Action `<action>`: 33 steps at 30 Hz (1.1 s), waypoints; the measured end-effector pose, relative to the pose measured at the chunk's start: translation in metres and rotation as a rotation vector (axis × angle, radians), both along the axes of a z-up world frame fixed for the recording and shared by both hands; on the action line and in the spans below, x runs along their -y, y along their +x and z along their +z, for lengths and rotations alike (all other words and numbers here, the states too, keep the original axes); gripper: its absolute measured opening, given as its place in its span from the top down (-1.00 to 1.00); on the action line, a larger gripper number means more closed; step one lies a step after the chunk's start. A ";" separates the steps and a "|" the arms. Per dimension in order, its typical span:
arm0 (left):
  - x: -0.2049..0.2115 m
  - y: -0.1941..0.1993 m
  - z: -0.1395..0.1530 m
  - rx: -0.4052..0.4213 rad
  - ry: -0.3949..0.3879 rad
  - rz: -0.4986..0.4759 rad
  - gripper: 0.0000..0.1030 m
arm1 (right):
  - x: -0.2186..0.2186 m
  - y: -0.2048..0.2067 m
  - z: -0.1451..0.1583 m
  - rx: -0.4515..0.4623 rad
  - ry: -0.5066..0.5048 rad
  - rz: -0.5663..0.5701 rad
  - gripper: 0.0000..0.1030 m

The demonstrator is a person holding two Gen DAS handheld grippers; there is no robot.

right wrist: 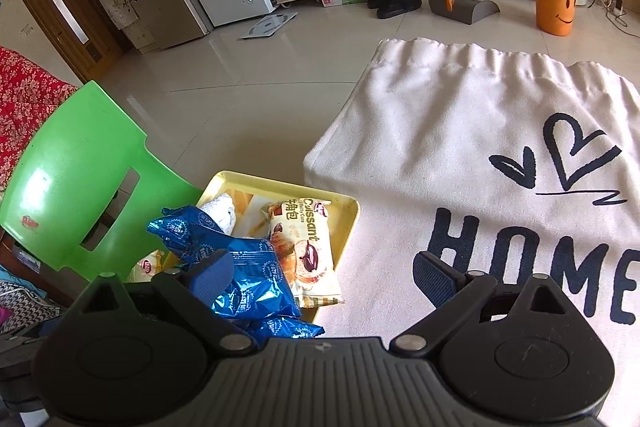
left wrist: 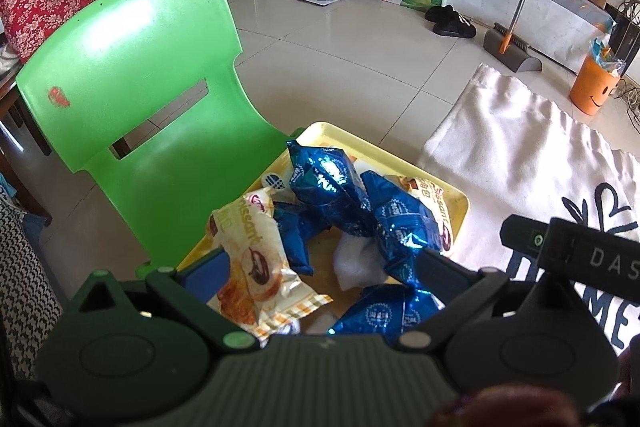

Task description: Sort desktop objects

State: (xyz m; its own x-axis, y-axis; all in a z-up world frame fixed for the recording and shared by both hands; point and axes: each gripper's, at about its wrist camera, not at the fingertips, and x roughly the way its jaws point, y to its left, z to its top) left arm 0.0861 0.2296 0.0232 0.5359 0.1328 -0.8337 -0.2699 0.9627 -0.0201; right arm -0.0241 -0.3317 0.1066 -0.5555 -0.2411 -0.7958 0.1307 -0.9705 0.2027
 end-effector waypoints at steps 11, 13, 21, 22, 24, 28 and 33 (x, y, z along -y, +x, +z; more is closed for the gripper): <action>0.032 -0.006 -0.004 -0.013 0.025 -0.098 -0.99 | -0.022 0.012 0.002 0.000 0.081 0.009 -0.89; 0.037 -0.008 -0.005 -0.016 0.031 -0.111 -0.99 | -0.026 0.014 0.002 0.001 0.093 0.010 -0.89; 0.056 -0.014 -0.012 -0.040 0.045 -0.153 -0.99 | -0.037 0.020 0.002 0.005 0.108 0.015 -0.89; 0.058 -0.015 -0.012 -0.041 0.048 -0.157 -0.99 | -0.039 0.020 0.002 0.006 0.108 0.012 -0.89; 0.061 -0.017 -0.014 -0.042 0.056 -0.164 -0.99 | -0.041 0.020 0.002 0.008 0.104 0.010 -0.89; 0.064 -0.020 -0.017 -0.056 0.058 -0.170 -0.99 | -0.040 0.021 0.003 0.004 0.104 0.024 -0.89; 0.068 -0.023 -0.022 -0.085 0.041 -0.185 -0.99 | -0.039 0.022 -0.001 0.013 0.132 0.050 -0.89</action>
State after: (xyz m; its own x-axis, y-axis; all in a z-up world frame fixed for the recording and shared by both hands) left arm 0.0633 0.1614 0.0011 0.4826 0.0734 -0.8728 -0.0873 0.9956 0.0354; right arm -0.0021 -0.2929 0.1056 -0.5351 -0.1606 -0.8294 0.1779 -0.9812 0.0752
